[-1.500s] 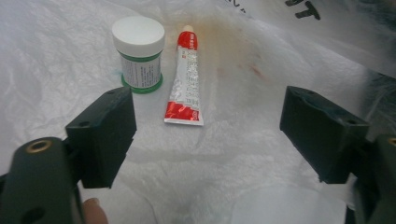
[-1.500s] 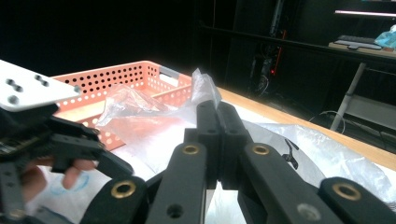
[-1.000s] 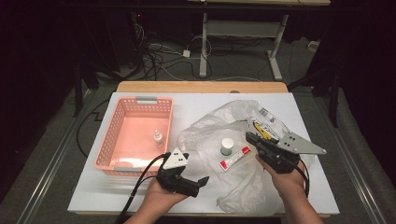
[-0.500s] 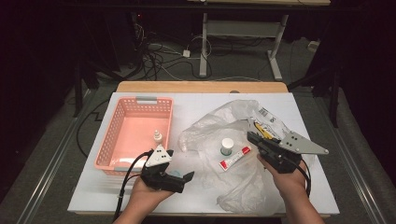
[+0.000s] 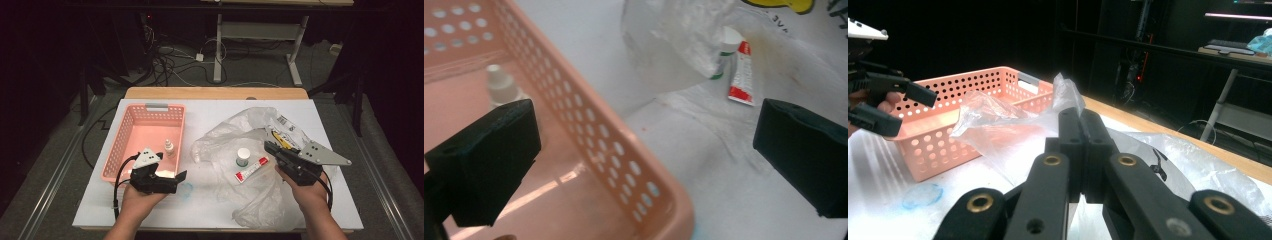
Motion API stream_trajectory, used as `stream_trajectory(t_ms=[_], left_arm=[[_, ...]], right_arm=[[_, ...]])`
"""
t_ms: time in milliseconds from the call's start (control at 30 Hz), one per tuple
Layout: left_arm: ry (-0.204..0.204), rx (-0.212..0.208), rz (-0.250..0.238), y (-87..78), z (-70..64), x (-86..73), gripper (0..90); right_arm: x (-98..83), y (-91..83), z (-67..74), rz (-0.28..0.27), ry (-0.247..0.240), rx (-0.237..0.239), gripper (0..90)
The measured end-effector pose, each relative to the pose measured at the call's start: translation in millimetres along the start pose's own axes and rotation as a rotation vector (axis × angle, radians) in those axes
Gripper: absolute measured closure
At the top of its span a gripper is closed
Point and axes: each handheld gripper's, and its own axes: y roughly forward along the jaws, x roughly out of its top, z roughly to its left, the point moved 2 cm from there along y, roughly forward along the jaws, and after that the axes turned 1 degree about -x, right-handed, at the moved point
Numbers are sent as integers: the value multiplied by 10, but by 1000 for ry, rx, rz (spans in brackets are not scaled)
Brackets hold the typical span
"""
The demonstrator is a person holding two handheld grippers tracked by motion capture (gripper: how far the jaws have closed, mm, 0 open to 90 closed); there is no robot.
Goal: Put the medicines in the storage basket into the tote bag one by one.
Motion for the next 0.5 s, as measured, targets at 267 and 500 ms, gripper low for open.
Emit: stream_trajectory(t_ms=[267,500], left_arm=[[-23,60,23,-53,198,-60,0],[-62,62,18,-89,286,-77,0]], right_arm=[[-5,6,1,1,-1,2,900],[-5,-7,-7,1,0,-1,900]])
